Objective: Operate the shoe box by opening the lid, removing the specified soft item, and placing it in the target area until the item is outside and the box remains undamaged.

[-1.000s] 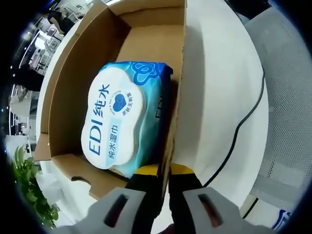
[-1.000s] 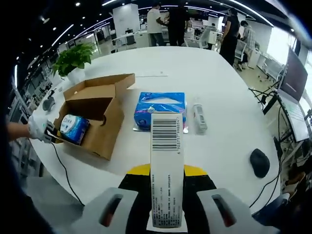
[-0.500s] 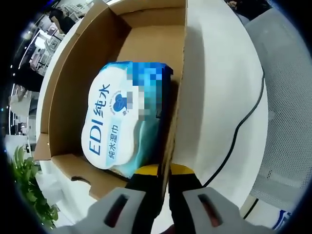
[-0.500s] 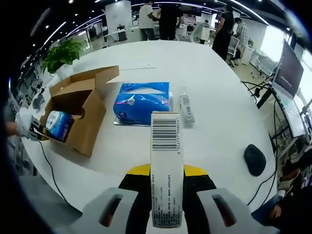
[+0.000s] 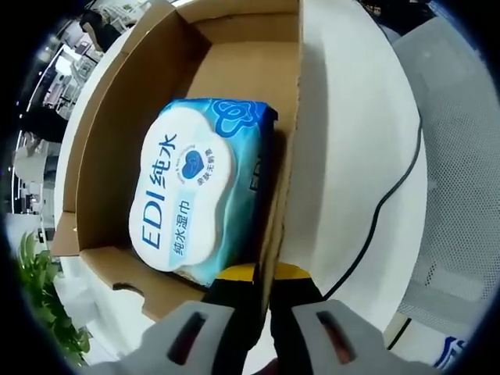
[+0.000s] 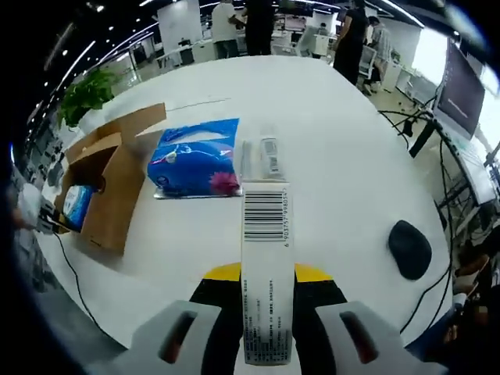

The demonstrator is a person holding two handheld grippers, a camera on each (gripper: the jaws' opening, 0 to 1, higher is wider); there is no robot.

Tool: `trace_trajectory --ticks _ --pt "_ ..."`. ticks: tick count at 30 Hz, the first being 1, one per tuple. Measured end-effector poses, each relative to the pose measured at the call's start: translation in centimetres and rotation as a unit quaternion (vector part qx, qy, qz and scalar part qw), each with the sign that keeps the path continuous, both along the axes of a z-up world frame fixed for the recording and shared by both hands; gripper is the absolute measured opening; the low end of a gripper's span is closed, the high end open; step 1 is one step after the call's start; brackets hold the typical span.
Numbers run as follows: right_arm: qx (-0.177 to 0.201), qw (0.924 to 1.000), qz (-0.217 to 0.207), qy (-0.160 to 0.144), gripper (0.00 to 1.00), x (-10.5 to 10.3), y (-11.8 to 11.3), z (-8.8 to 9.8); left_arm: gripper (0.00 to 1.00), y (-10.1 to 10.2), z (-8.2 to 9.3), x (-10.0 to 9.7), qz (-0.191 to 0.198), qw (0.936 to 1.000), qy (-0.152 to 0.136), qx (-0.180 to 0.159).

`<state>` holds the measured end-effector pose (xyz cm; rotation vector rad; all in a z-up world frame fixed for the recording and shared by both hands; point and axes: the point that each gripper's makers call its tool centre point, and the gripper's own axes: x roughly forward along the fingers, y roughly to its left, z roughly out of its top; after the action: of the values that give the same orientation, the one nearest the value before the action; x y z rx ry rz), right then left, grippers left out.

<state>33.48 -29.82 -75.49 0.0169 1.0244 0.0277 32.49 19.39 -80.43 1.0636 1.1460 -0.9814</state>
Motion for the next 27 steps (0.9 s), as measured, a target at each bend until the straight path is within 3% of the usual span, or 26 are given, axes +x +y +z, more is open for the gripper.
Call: trace_trajectory --ticks 7,14,27 --pt "-0.02 0.9991 0.035 0.014 0.18 0.3 0.2 -1.2 0.03 0.0 0.1 0.0 0.0 1.0 0.005 0.001" --pt "-0.034 0.9977 0.056 0.021 0.18 1.7 0.1 -1.2 0.03 0.0 0.1 0.1 -0.001 1.0 0.004 0.001" --pt "-0.029 0.9979 0.038 0.044 0.18 3.0 -0.5 -2.8 0.03 0.0 0.1 0.1 -0.002 1.0 0.004 0.0"
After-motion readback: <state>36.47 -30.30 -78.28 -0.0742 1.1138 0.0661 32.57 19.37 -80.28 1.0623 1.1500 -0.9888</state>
